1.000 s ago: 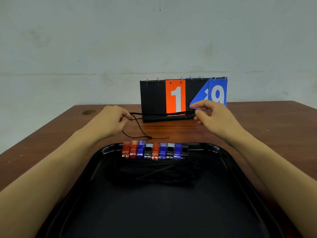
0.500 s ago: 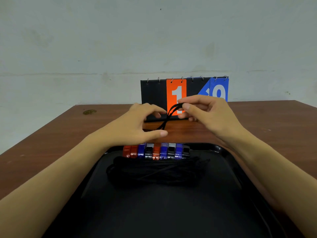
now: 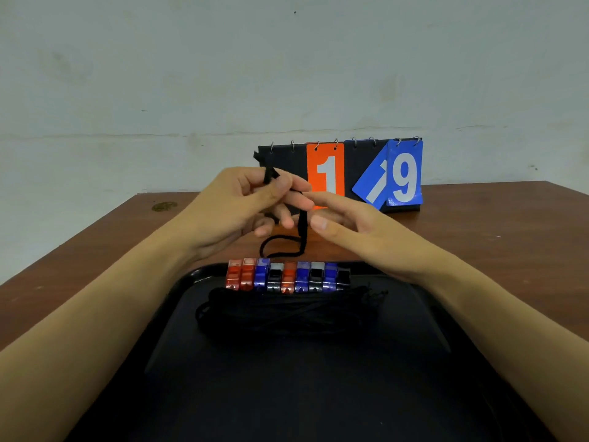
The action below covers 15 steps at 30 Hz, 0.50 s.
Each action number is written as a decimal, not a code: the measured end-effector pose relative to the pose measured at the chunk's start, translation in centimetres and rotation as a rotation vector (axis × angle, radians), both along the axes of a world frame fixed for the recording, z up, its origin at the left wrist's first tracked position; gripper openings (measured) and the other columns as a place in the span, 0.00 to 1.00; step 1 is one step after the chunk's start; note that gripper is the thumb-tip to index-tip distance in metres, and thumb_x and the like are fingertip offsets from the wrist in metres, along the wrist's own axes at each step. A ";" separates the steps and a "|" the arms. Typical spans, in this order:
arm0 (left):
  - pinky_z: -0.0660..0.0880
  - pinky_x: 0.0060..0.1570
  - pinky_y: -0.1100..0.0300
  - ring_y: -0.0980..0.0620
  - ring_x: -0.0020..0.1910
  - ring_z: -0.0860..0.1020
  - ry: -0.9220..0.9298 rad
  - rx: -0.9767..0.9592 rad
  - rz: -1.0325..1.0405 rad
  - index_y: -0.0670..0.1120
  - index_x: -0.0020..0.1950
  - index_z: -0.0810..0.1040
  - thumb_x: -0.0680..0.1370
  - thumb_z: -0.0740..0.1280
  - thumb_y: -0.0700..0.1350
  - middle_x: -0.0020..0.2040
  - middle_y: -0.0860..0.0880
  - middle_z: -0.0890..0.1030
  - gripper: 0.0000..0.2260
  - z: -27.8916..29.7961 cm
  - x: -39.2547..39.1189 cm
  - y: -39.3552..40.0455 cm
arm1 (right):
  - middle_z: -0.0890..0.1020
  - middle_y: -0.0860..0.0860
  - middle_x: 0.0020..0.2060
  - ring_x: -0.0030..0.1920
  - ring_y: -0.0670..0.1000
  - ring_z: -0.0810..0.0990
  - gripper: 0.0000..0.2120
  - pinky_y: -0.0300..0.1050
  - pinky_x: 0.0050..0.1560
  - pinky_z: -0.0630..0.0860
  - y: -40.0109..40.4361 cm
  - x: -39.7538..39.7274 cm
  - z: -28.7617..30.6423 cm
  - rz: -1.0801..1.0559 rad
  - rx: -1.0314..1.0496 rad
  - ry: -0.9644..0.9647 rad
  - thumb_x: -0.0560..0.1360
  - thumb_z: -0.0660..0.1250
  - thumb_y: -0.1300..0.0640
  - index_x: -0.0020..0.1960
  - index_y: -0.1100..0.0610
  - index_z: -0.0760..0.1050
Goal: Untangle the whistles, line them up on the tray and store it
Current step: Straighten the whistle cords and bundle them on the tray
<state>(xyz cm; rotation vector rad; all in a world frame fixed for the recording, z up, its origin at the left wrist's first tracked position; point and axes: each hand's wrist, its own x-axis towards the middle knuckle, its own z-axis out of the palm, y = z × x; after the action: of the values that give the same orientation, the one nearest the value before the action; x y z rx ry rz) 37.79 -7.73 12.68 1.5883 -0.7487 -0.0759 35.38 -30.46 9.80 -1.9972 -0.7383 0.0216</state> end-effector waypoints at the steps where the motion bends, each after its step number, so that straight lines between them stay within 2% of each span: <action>1: 0.70 0.26 0.67 0.55 0.34 0.79 0.016 -0.025 0.014 0.41 0.56 0.83 0.79 0.65 0.47 0.44 0.46 0.86 0.13 0.0 0.2 0.2 | 0.85 0.42 0.57 0.63 0.37 0.79 0.18 0.30 0.65 0.71 0.1 0.0 0.0 0.008 -0.005 0.008 0.84 0.60 0.53 0.73 0.49 0.70; 3: 0.68 0.27 0.66 0.56 0.33 0.74 0.050 -0.067 0.065 0.42 0.55 0.83 0.79 0.65 0.48 0.40 0.49 0.82 0.12 -0.2 1.0 0.8 | 0.86 0.47 0.48 0.59 0.40 0.81 0.12 0.35 0.64 0.72 0.2 0.1 0.0 -0.012 -0.006 -0.038 0.86 0.57 0.54 0.64 0.51 0.77; 5: 0.68 0.30 0.66 0.57 0.35 0.72 0.119 -0.129 0.121 0.44 0.53 0.85 0.80 0.65 0.49 0.40 0.51 0.79 0.12 -0.3 2.0 1.8 | 0.80 0.46 0.37 0.48 0.39 0.79 0.15 0.37 0.59 0.71 0.0 0.7 -0.2 -0.074 0.005 -0.080 0.86 0.56 0.53 0.53 0.51 0.82; 7: 0.73 0.36 0.64 0.56 0.41 0.78 0.237 -0.237 0.145 0.47 0.48 0.85 0.82 0.64 0.51 0.47 0.50 0.81 0.12 -0.5 3.0 3.0 | 0.73 0.43 0.31 0.38 0.42 0.73 0.18 0.40 0.50 0.69 -0.6 1.2 -0.2 -0.152 0.040 -0.079 0.86 0.55 0.50 0.48 0.51 0.82; 9: 0.78 0.47 0.60 0.51 0.51 0.85 0.357 -0.335 0.134 0.49 0.45 0.82 0.84 0.62 0.51 0.56 0.50 0.85 0.13 -0.8 4.0 4.1 | 0.69 0.44 0.29 0.36 0.47 0.68 0.20 0.42 0.45 0.66 -1.6 1.6 -0.2 -0.227 0.051 -0.069 0.86 0.55 0.47 0.42 0.51 0.79; 10: 0.79 0.53 0.58 0.49 0.57 0.86 0.402 -0.373 0.140 0.50 0.45 0.80 0.85 0.61 0.51 0.57 0.50 0.86 0.13 -1.1 4.4 4.5 | 0.68 0.45 0.29 0.36 0.48 0.68 0.20 0.42 0.45 0.66 -2.0 1.7 -0.1 -0.257 0.059 -0.053 0.86 0.55 0.46 0.41 0.52 0.78; 12: 0.80 0.60 0.52 0.48 0.60 0.85 0.474 -0.459 0.168 0.49 0.45 0.77 0.86 0.60 0.50 0.51 0.50 0.87 0.13 -1.6 5.0 4.9 | 0.67 0.46 0.28 0.36 0.50 0.69 0.21 0.42 0.47 0.69 -2.8 2.0 0.0 -0.289 0.082 -0.006 0.85 0.55 0.44 0.41 0.54 0.76; 15: 0.84 0.56 0.51 0.53 0.46 0.87 0.531 -0.505 0.201 0.47 0.46 0.76 0.86 0.60 0.48 0.34 0.52 0.80 0.12 -2.1 5.5 5.1 | 0.66 0.44 0.26 0.31 0.47 0.68 0.22 0.51 0.55 0.78 -3.6 2.7 -0.1 -0.314 0.110 0.071 0.84 0.57 0.43 0.42 0.58 0.74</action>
<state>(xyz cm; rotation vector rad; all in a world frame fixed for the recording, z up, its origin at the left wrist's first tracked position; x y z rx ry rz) 43.32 -2.67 10.60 1.0788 -0.1668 -0.1424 38.11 -34.06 9.66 -1.9753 -0.3672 -0.1296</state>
